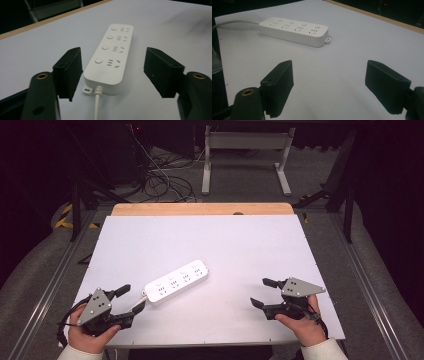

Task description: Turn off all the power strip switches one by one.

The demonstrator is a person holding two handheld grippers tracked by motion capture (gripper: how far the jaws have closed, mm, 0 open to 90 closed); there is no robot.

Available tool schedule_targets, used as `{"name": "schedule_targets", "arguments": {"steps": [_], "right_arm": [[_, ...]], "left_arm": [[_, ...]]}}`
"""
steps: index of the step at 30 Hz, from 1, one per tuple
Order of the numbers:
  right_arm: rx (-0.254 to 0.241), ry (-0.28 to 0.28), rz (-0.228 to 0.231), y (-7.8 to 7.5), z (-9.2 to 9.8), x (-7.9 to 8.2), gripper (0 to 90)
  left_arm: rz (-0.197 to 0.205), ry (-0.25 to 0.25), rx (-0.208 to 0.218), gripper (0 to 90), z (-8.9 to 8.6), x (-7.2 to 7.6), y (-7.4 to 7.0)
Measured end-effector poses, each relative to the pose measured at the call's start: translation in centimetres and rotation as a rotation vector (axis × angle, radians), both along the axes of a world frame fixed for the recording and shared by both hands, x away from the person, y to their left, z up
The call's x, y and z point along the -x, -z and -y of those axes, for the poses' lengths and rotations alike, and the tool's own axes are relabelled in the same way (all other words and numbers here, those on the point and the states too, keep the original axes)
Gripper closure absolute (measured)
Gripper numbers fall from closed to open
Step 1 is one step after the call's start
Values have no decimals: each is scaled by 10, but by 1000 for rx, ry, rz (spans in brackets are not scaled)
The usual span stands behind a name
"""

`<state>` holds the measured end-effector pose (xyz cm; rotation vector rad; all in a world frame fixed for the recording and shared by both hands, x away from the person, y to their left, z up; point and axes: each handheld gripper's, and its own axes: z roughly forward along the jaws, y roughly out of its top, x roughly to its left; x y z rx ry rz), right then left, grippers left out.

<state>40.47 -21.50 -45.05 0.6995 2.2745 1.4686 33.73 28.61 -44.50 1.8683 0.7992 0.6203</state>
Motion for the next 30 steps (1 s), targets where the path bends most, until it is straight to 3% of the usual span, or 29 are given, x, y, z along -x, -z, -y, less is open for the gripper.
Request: {"name": "schedule_targets", "arguments": {"steps": [3, 7, 11, 17, 30], "right_arm": [[-1, 1, -1, 0, 0, 0, 235], [-1, 1, -3, 1, 0, 0, 238], [0, -2, -11, 1, -1, 0, 243], [2, -3, -16, 2, -2, -1, 247], [-3, -13, -23, 3, -3, -1, 251]], "left_arm": [[8, 1, 4, 348, 0, 1, -2], [-13, -22, 8, 360, 1, 1, -7], [-18, 15, 46, 441, -1, -3, -10], [-49, 11, 44, 453, 2, -8, -13], [-76, 59, 52, 458, 25, -39, -19]]}}
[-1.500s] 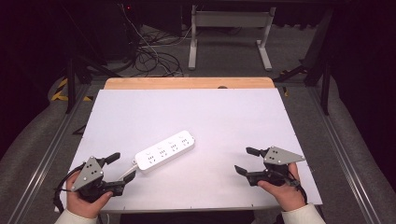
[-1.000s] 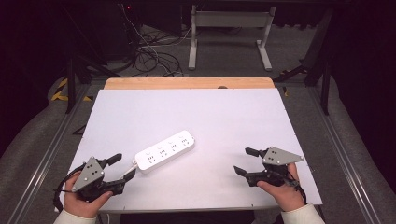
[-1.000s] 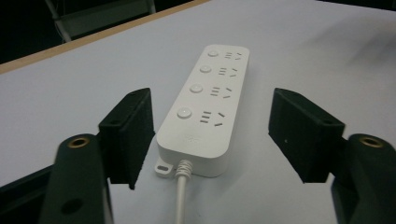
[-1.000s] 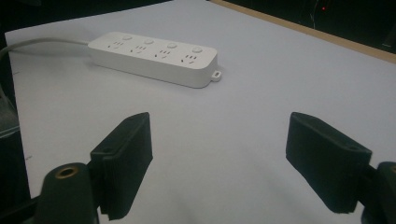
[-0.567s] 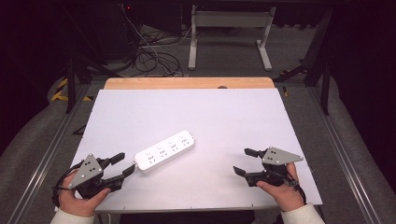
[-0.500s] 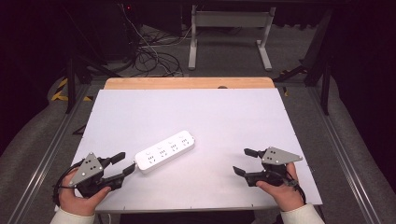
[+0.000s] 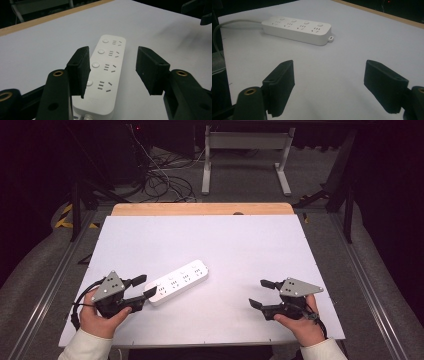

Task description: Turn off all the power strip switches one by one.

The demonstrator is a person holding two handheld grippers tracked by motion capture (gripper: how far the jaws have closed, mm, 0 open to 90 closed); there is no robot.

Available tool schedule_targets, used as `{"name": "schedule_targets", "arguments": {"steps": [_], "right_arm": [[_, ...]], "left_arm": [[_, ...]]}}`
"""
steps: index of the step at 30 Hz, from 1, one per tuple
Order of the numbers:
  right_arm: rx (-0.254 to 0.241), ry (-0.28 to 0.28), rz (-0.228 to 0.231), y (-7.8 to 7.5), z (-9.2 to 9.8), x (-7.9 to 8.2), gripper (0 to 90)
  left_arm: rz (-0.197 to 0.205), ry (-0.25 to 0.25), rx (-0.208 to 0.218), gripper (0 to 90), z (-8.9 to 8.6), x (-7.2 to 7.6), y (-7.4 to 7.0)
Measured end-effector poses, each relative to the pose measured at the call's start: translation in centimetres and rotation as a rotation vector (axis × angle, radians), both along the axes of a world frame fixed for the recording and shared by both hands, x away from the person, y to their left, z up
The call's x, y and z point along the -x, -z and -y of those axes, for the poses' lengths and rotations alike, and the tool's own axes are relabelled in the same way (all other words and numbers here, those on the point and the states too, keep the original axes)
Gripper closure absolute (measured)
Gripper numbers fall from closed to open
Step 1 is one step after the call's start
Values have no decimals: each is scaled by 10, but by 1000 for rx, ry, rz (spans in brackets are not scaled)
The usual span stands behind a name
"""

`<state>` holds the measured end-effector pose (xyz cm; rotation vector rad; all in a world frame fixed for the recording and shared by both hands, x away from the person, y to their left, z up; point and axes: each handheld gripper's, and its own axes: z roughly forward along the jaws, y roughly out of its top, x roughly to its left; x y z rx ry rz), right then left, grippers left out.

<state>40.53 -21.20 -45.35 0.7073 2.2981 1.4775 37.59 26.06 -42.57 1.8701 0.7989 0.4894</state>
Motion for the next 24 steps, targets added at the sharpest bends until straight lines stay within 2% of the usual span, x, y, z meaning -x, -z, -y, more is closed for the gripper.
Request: {"name": "schedule_targets", "arguments": {"steps": [5, 10, 14, 20, 22, 24], "right_arm": [[1, -1, -3, 1, 0, 0, 252], [2, -5, -3, 1, -1, 0, 253], [2, -8, -4, 2, -1, -1, 253], [-2, -10, -3, 2, -1, 0, 255], [-3, -10, -7, 2, -1, -1, 255], [-2, -13, -9, 2, -1, -1, 255]], "left_arm": [[-2, 8, 6, 475, 6, -11, 0], [-25, 9, 19, 497, 10, -20, 1], [-33, 15, 7, 503, 15, -29, 2], [-41, 20, 7, 515, 18, -34, 3], [-45, 18, -8, 559, 17, -35, 3], [-58, 34, -14, 666, 15, -35, 3]]}}
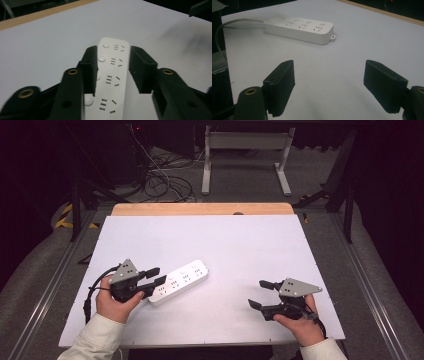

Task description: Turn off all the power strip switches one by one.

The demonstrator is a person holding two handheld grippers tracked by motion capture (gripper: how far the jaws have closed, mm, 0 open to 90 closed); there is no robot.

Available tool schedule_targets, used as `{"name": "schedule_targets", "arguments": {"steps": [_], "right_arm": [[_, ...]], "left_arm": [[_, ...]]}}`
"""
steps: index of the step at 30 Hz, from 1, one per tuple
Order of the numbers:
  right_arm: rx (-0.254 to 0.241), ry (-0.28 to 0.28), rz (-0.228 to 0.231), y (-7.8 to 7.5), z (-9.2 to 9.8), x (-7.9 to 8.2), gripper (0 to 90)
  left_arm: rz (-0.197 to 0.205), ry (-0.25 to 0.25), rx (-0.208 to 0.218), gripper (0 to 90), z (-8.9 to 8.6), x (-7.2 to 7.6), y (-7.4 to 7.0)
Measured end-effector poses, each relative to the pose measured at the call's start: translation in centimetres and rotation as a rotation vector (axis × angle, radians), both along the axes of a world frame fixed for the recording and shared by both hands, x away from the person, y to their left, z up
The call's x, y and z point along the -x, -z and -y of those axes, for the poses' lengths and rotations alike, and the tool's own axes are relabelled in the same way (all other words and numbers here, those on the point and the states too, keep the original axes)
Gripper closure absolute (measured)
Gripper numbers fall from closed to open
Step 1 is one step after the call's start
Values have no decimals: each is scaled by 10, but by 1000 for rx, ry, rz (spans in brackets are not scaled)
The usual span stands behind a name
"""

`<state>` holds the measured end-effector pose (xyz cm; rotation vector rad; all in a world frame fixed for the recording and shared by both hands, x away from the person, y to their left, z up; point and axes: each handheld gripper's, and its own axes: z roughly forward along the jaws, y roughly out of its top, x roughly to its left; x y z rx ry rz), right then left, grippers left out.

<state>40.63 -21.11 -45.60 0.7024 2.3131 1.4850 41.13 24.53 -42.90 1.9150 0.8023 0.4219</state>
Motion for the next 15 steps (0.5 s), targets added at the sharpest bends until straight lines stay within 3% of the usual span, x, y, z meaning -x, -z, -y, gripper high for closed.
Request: {"name": "schedule_targets", "arguments": {"steps": [4, 7, 11, 15], "right_arm": [[0, -9, 0, 0, -1, 0, 260], [2, -10, -1, 0, -1, 1, 261], [-2, -10, -2, 0, -1, 0, 261], [-3, -11, -2, 0, -1, 0, 261]], "left_arm": [[-15, -9, -5, 900, -1, -1, 0], [-49, -24, -14, 900, -1, -6, 3], [-84, -49, -92, 900, 1, -12, 6], [-119, -72, -103, 900, 0, -16, 9]]}}
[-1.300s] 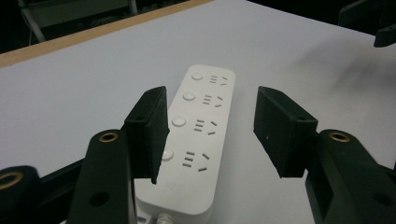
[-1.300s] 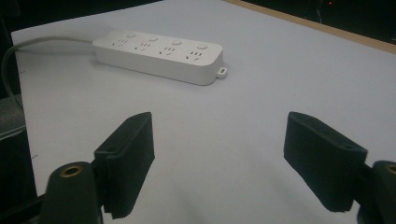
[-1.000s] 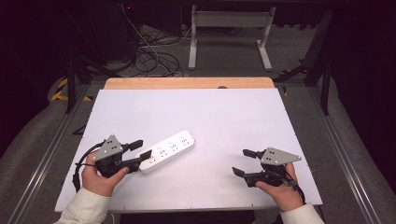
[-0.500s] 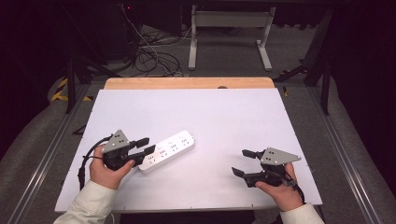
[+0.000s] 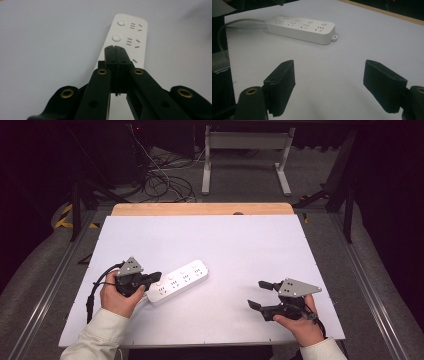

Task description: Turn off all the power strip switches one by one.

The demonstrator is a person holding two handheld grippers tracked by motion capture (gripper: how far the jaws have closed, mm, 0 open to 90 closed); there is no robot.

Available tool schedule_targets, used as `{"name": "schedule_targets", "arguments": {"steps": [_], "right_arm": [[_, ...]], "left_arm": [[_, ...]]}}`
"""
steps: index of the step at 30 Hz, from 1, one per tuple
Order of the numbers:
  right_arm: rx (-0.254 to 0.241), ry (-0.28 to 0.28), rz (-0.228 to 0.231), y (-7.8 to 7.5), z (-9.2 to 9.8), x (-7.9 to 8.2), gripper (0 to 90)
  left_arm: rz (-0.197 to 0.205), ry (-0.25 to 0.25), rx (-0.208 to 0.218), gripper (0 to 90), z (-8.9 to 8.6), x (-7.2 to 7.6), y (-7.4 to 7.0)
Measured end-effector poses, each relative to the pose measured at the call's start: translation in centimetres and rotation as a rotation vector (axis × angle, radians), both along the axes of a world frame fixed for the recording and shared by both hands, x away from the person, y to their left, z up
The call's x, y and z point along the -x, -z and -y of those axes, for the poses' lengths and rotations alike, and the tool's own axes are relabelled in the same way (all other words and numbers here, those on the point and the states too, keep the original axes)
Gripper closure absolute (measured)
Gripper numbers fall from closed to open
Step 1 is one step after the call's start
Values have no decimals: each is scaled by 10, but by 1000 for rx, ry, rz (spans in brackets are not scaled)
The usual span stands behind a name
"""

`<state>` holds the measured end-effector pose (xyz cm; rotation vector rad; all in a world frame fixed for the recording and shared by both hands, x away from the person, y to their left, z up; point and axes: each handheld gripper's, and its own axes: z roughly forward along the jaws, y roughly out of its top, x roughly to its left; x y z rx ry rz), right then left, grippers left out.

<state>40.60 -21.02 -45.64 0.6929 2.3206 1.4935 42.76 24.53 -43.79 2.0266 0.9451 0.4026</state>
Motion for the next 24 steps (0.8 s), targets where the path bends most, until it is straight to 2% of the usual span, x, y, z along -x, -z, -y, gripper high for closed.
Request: {"name": "schedule_targets", "arguments": {"steps": [2, 3, 4, 8, 11, 13, 19, 20, 24], "right_arm": [[1, 1, 1, 0, 0, 0, 261], [1, 0, 1, 0, 0, 0, 261], [2, -2, 1, 0, 0, 0, 261], [1, -2, -2, 0, 0, 0, 261], [4, -4, -1, 0, 0, 0, 261], [2, -4, -2, 0, 0, 0, 261], [5, -6, -2, 1, 0, 0, 261], [4, -7, -2, 1, 0, 0, 261], [4, -6, -2, 1, 0, 0, 261]], "left_arm": [[-40, -5, -21, 900, -1, -5, 3], [-40, -5, -21, 900, -1, -5, 3], [-67, -4, -26, 900, 0, -6, 5], [-96, -14, -39, 900, 2, -10, 8], [-110, -24, -64, 900, 1, -13, 11], [-124, -32, -66, 900, 2, -13, 12], [-126, -28, -106, 900, 4, -14, 14], [-138, -32, -105, 900, 5, -14, 15], [-142, -33, -127, 900, 4, -15, 16]]}}
